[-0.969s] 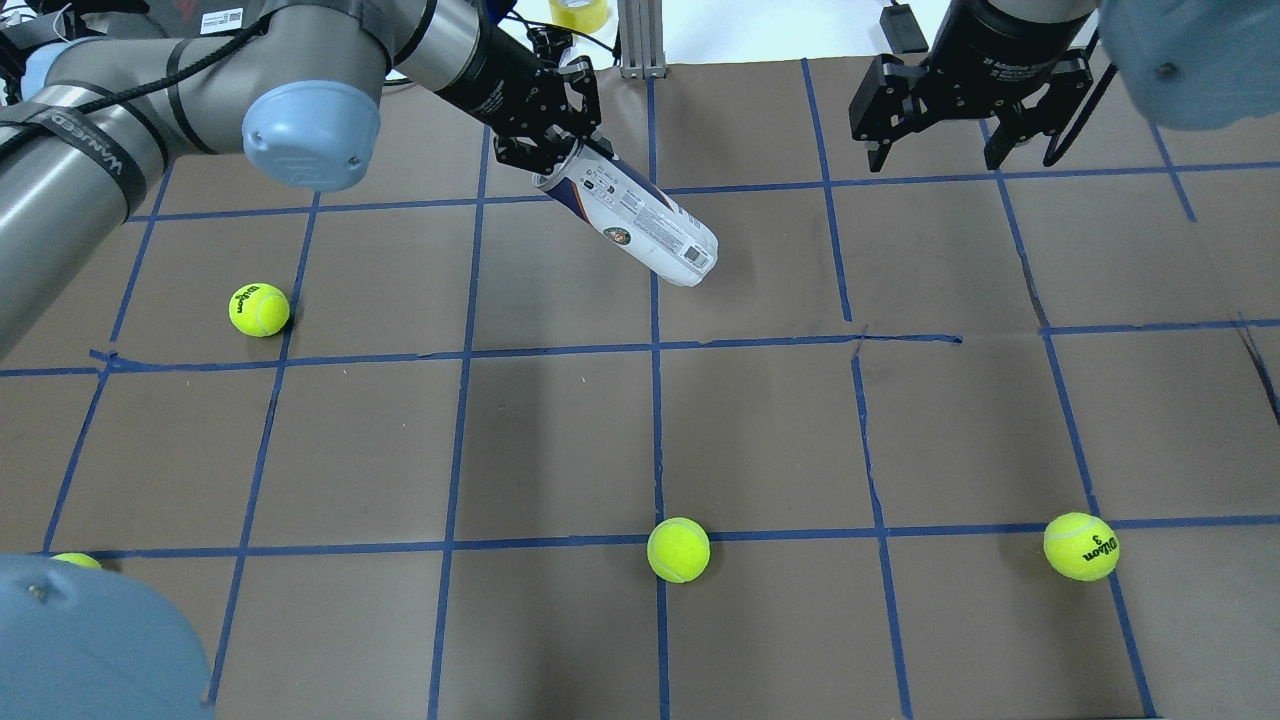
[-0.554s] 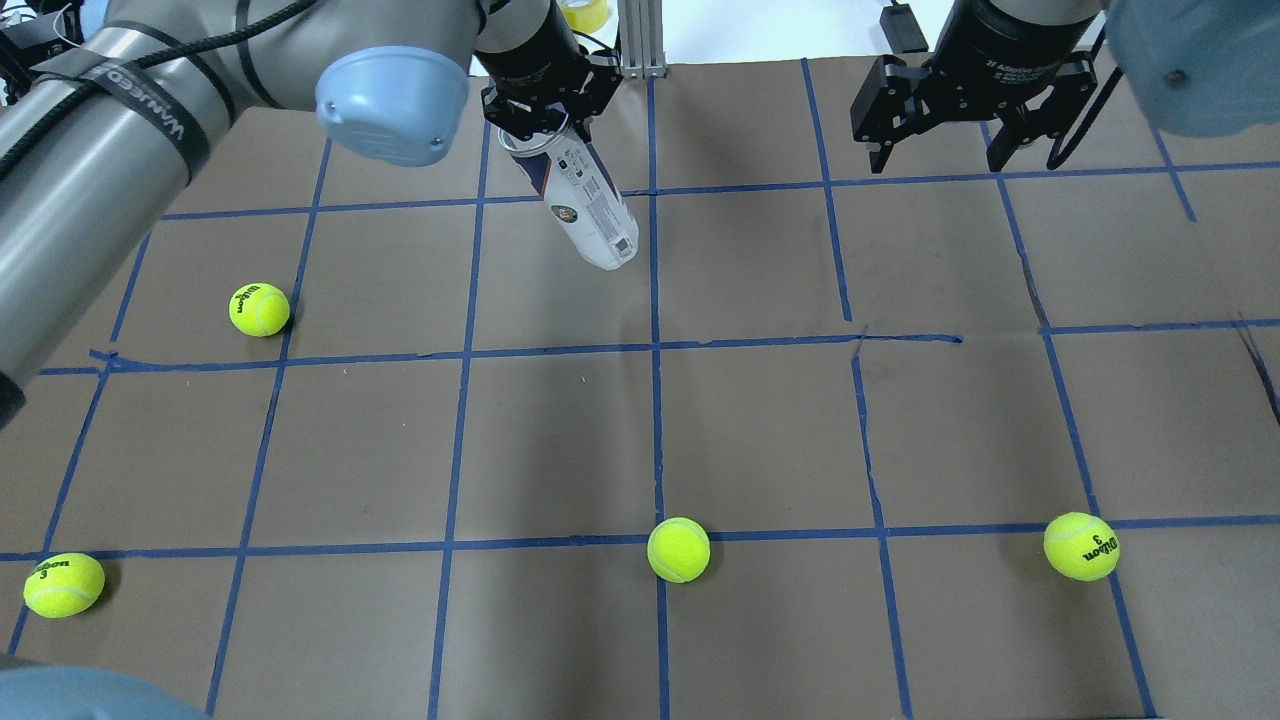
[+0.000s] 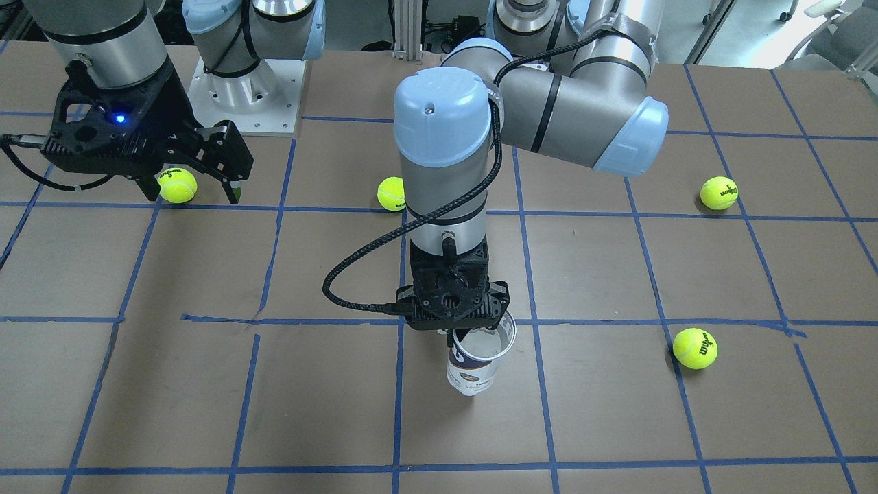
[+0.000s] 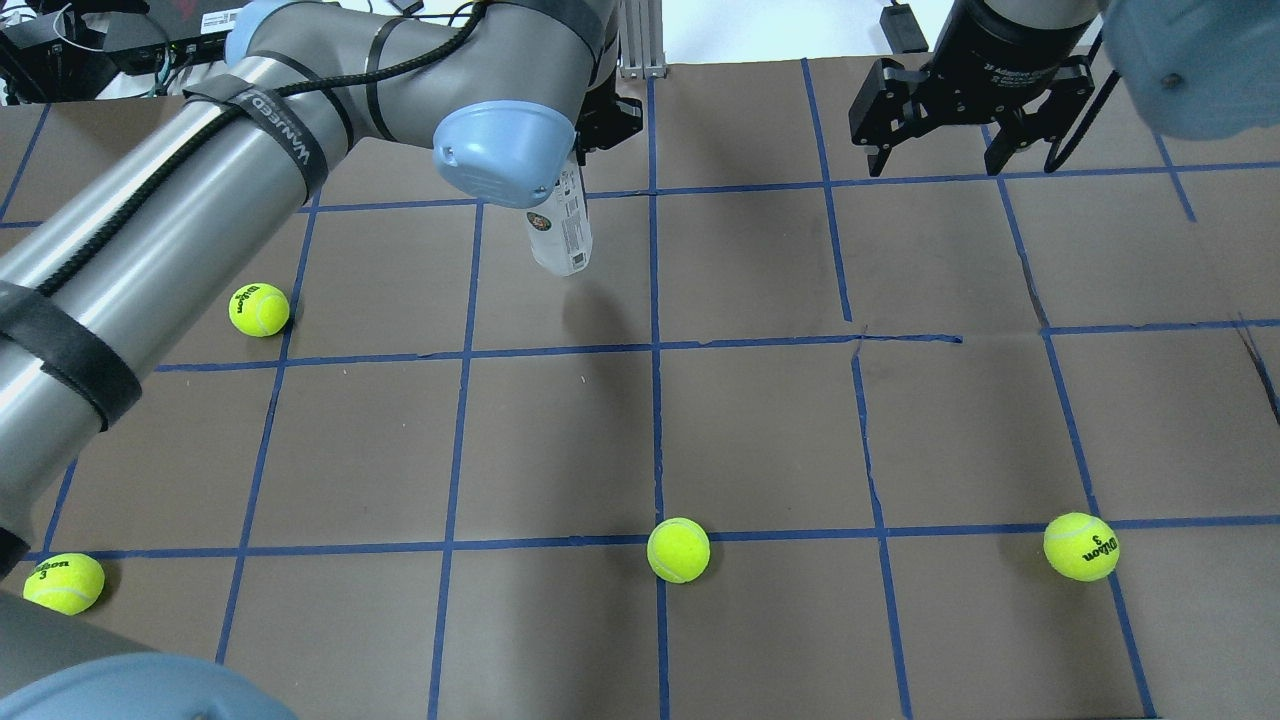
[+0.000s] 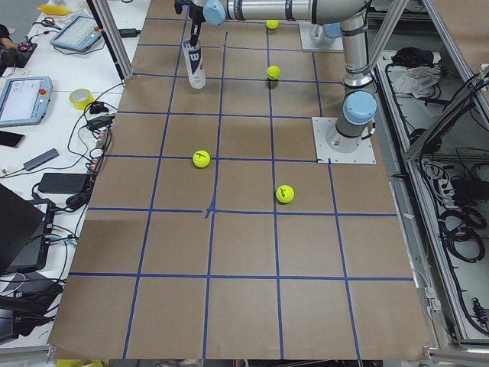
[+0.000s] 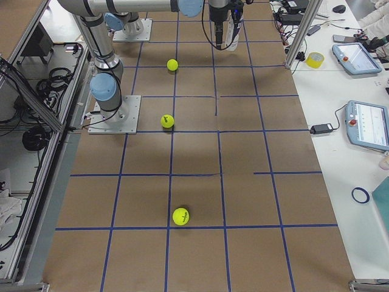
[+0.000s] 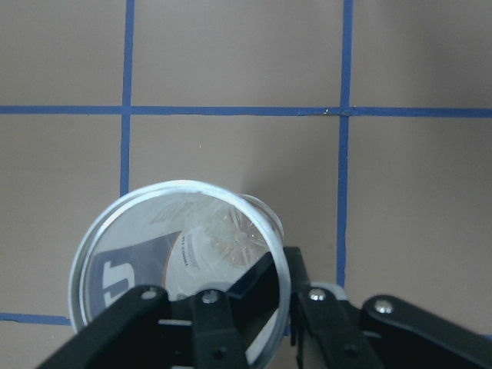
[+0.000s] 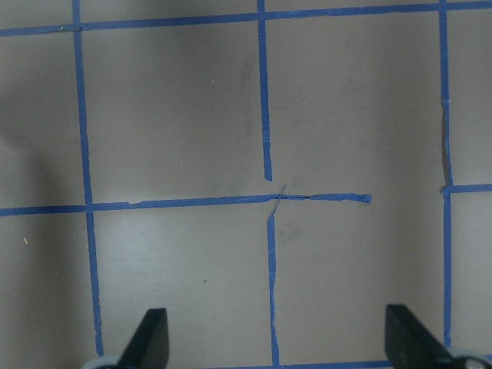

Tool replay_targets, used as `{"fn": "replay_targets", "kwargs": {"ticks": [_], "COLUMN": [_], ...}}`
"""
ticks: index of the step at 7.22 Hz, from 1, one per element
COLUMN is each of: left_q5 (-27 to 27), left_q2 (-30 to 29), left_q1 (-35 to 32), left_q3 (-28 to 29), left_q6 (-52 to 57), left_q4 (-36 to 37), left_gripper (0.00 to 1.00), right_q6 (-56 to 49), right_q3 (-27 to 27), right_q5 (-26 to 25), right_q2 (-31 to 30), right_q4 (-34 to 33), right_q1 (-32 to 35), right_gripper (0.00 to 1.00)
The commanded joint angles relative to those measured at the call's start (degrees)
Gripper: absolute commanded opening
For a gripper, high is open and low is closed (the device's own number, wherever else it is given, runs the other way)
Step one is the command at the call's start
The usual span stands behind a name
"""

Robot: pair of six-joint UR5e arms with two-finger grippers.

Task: Lift up tennis ball bucket
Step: 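Lift the can's open end with the left gripper, rotating it upright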

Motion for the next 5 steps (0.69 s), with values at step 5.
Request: {"fn": "replay_targets", "kwargs": {"ticks": [5], "left_q5": [3.4], "left_q2": [-3.7], "left_q1": [-0.2], "left_q3": [-1.4], "left_q6": [0.8], "left_q4": [6.4], "left_gripper": [0.02], "right_q6": [0.0], "right_q3": [0.1], "right_q5": [0.2], "right_q2": [0.2], "right_q4": [0.0], "right_q1": [0.0], "right_gripper": [1.0]}}
